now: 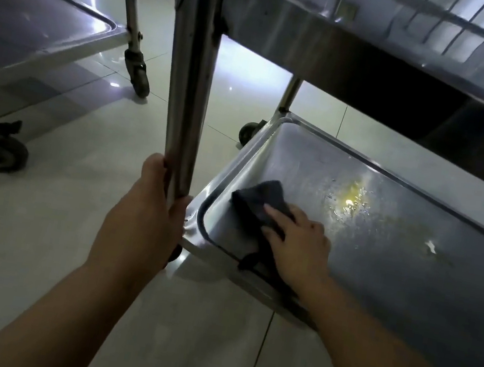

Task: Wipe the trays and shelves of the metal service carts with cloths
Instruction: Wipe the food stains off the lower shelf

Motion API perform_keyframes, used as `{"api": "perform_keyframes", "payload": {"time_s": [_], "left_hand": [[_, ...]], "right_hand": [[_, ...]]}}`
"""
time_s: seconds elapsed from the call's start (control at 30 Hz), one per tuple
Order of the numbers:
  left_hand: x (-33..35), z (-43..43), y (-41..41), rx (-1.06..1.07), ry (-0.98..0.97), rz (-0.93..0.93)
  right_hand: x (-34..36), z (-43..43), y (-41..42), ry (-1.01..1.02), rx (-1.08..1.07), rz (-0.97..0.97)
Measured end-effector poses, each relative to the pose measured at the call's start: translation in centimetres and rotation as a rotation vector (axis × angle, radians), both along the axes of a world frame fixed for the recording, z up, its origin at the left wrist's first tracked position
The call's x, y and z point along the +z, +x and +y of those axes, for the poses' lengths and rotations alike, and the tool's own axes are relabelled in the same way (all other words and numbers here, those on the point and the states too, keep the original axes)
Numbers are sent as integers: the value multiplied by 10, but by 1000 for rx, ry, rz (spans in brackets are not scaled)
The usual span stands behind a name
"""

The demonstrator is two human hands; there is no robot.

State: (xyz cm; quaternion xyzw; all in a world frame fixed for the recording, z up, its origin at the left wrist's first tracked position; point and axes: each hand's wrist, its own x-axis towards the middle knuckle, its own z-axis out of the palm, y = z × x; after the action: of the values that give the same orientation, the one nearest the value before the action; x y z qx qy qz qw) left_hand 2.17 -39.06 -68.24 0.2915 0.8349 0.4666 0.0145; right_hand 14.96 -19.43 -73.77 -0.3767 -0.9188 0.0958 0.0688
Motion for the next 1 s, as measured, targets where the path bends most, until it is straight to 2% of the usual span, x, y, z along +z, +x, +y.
{"api": "perform_keyframes", "payload": {"time_s": [0.07, 0.13, 0.2, 0.3, 0.37, 0.4, 0.47, 0.53, 0.57, 0.6, 0.67, 0.77, 0.83, 0.9, 1.0], "left_hand": [[0, -1, 1, -3, -18, 9], [-1, -1, 1, -8, -11, 9], [-3, -1, 0, -20, -6, 22], [-5, -1, -1, -43, 13, 43], [-6, -2, -1, -53, 25, 54], [-6, -2, -2, -52, 33, 54], [-6, -2, -2, -51, 37, 41], [-3, -2, -1, -40, 28, 37], [-2, -3, -1, -30, 27, 30], [-3, -3, 0, -25, 29, 19], [-4, -1, 1, -9, 45, 5], [-5, -1, 4, 2, 101, -22], [-4, -1, 6, 18, 135, -42], [-4, -1, 8, 59, 138, -63], [-9, -3, 16, 151, 69, -31]], "right_hand": [[5, 24, -7, -100, -293, -71], [8, 23, -27, -146, -404, -142], [9, 4, -51, -123, -233, -149], [1, -32, -62, -78, 323, -56], [-3, -29, -52, -44, 503, -20], [-4, -16, -48, -1, 476, -26], [-5, 21, -43, 91, 211, -101], [3, 56, -44, -39, -197, -143], [7, 63, -48, -112, -329, -132], [7, 63, -54, -124, -362, -146], [4, 46, -65, -57, -168, -179], [-10, 11, -59, 25, 336, -100], [-10, 19, -44, 21, 434, -64], [-5, 44, -26, -3, 224, -100], [4, 73, 7, -121, -274, -143]]}}
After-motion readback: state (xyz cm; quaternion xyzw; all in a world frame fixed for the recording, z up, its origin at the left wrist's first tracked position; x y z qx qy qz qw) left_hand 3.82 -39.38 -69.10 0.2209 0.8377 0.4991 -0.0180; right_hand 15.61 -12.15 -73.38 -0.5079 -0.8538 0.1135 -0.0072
